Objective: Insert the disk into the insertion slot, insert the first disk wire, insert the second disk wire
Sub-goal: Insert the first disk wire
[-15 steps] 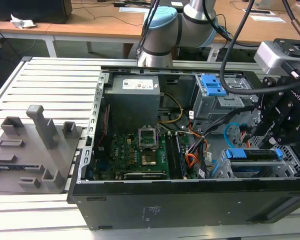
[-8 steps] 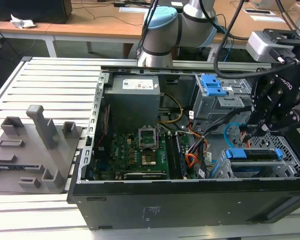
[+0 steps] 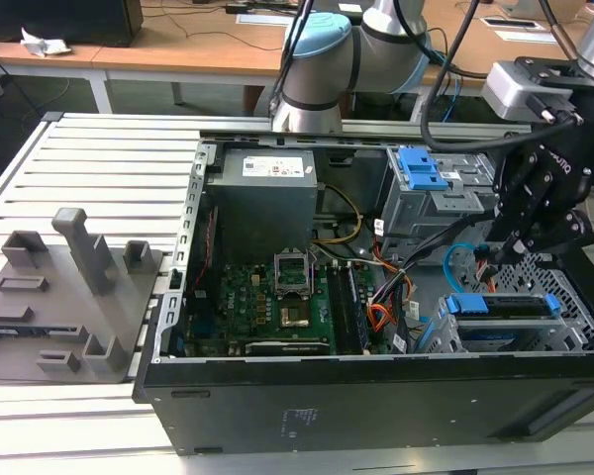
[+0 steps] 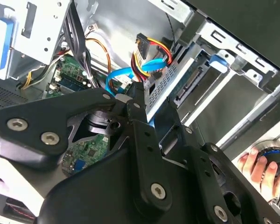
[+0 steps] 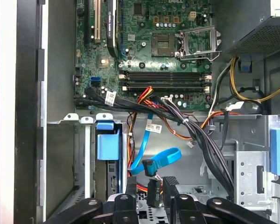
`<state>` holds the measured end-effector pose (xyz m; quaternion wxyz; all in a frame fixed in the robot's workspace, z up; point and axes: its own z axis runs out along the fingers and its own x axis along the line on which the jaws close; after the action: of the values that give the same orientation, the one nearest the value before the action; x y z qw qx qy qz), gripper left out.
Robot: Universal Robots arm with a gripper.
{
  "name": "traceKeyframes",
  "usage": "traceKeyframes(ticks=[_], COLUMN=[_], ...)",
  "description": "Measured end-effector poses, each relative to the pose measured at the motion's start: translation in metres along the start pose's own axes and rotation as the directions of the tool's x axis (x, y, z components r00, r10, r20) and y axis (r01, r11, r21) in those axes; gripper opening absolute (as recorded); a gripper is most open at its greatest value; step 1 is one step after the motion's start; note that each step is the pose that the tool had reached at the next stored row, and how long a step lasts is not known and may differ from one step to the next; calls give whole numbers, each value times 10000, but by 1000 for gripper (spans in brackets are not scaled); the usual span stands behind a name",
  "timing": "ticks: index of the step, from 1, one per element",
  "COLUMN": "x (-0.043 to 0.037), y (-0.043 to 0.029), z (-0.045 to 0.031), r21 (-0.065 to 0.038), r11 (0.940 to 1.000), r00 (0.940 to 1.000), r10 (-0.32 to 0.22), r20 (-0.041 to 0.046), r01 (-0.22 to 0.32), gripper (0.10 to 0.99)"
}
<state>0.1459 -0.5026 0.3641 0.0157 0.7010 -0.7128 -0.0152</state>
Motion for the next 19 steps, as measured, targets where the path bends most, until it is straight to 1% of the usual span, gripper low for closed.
traceKeyframes(ticks=[3,6,8,13,14,17,19], x=[-20,-20,-21,-21,-21,-21,-21], y=[-23,-36,-41,-42,-42,-42,-42], z=[50,97,112,116,116,117,117], r21=[-1,-1,-1,-1,-1,-1,-1], r11=[10000,10000,10000,10000,10000,10000,10000], r00=[10000,10000,10000,10000,10000,10000,10000], r10=[0,0,0,0,0,0,0], r20=[0,-1,-3,-1,-1,-1,-2], r01=[0,0,0,0,0,0,0], gripper=[361,361,361,361,345,169,169])
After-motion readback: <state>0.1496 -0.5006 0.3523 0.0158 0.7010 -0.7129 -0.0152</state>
